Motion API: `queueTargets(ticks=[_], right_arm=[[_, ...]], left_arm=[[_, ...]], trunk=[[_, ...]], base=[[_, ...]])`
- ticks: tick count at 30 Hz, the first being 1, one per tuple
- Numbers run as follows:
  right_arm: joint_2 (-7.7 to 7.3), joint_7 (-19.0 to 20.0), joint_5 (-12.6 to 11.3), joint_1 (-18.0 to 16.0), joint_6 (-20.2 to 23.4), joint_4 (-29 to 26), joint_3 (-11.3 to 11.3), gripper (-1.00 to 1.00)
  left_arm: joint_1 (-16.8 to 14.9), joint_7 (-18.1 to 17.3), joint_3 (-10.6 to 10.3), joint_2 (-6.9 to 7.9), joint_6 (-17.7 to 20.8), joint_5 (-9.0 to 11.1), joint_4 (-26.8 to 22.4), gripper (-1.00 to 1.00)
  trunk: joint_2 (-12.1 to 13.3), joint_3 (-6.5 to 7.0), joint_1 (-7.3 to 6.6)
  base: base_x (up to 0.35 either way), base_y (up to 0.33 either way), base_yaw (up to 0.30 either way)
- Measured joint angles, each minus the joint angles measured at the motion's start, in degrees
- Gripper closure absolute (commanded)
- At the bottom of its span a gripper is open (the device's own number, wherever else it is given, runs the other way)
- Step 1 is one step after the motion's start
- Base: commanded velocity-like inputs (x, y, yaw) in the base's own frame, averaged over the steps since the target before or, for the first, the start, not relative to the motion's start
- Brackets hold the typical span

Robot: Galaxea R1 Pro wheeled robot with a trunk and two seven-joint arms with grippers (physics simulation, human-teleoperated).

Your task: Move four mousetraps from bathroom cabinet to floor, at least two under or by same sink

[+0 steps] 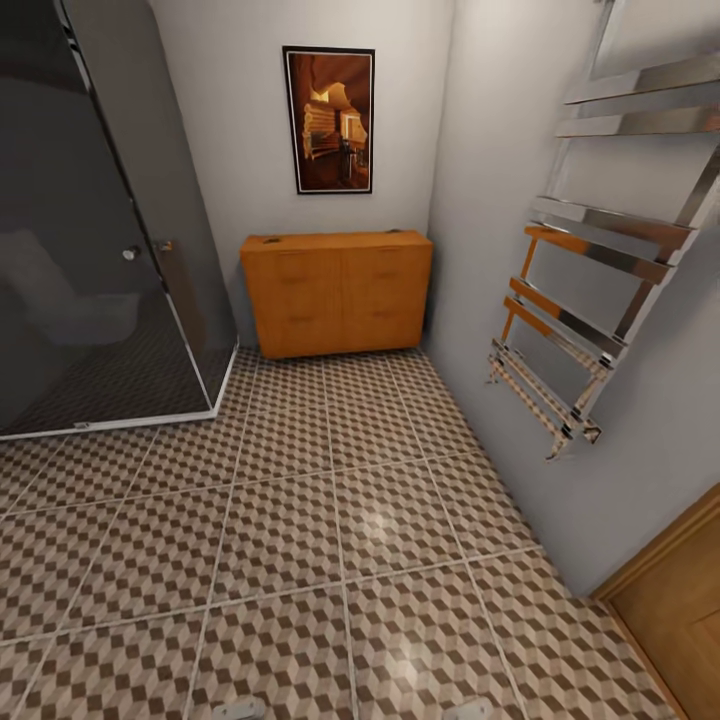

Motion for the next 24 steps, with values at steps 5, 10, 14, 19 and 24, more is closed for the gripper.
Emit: queueTargets(ticks=[5, 10, 14, 19, 24], right_arm=[[0.0, 0.0, 0.0, 0.0, 0.0, 0.0, 0.0, -1.0], [0.0, 0.0, 0.0, 0.0, 0.0, 0.0, 0.0, -1.0], [0.0, 0.0, 0.0, 0.0, 0.0, 0.0, 0.0, -1.0], [0.0, 0.0, 0.0, 0.0, 0.0, 0.0, 0.0, -1.0], [0.0, 0.0, 0.0, 0.0, 0.0, 0.0, 0.0, -1.0]], left_arm=[[0.0, 0.0, 0.0, 0.0, 0.0, 0.0, 0.0, -1.0], [0.0, 0.0, 0.0, 0.0, 0.0, 0.0, 0.0, -1.0], [0.0, 0.0, 0.0, -0.01, 0.0, 0.0, 0.0, -1.0], [0.0, 0.0, 0.0, -0.06, 0.0, 0.0, 0.0, -1.0], [0.0, 0.0, 0.0, -0.07, 0.0, -0.1, 0.0, -1.0]], trunk=[[0.0, 0.46, 0.0], [0.0, 0.92, 0.0], [0.0, 1.29, 0.0], [0.0, 1.75, 0.0], [0.0, 2.21, 0.0]], base=[[0.0, 0.0, 0.0], [0.0, 0.0, 0.0], [0.0, 0.0, 0.0], [0.0, 0.0, 0.0], [0.0, 0.0, 0.0]])
